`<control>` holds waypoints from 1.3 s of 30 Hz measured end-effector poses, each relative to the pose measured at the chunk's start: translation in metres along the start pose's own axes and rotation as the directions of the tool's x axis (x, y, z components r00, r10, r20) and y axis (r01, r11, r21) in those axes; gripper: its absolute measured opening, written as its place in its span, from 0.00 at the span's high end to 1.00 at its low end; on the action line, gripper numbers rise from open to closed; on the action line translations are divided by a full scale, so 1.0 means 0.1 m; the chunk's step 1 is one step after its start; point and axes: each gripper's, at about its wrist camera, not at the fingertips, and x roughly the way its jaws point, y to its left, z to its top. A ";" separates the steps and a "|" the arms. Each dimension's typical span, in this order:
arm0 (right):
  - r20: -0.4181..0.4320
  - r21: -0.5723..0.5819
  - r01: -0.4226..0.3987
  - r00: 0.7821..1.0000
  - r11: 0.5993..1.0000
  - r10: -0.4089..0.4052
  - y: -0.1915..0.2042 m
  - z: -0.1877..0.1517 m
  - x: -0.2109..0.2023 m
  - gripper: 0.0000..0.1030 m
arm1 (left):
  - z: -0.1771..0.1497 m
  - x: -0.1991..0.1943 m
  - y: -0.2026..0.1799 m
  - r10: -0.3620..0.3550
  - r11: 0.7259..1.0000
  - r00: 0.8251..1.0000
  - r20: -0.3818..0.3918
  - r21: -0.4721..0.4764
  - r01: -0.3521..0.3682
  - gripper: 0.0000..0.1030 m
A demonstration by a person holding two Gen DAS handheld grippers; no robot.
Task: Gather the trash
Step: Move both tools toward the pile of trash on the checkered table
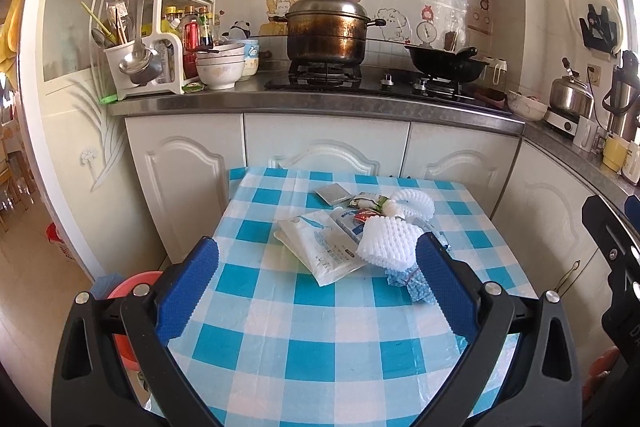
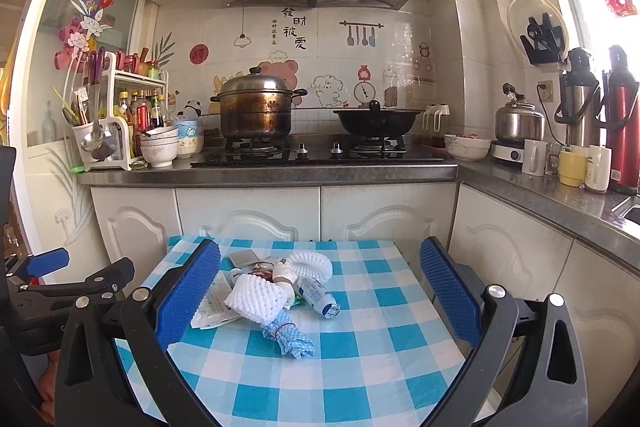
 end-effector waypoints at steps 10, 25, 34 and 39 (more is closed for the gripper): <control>0.008 -0.003 0.006 1.000 1.000 -0.006 -0.01 0.00 -0.02 0.04 | 0.00 -0.04 0.00 -0.004 1.000 1.000 0.010 -0.001 0.004 0.03; -0.152 0.067 -0.048 0.987 0.997 0.058 -0.30 -0.43 0.45 0.04 | -0.36 0.33 0.25 -0.063 0.997 0.998 0.021 -0.036 0.064 0.03; -0.290 0.234 -0.147 0.933 0.961 0.213 -0.54 -0.96 0.95 0.04 | -0.70 0.85 0.47 -0.115 0.990 0.992 -0.044 -0.084 0.111 0.03; -0.365 0.290 -0.227 0.872 0.930 0.326 -0.44 -1.14 1.23 0.04 | -0.72 1.15 0.50 -0.144 0.987 0.979 -0.142 -0.094 0.131 0.03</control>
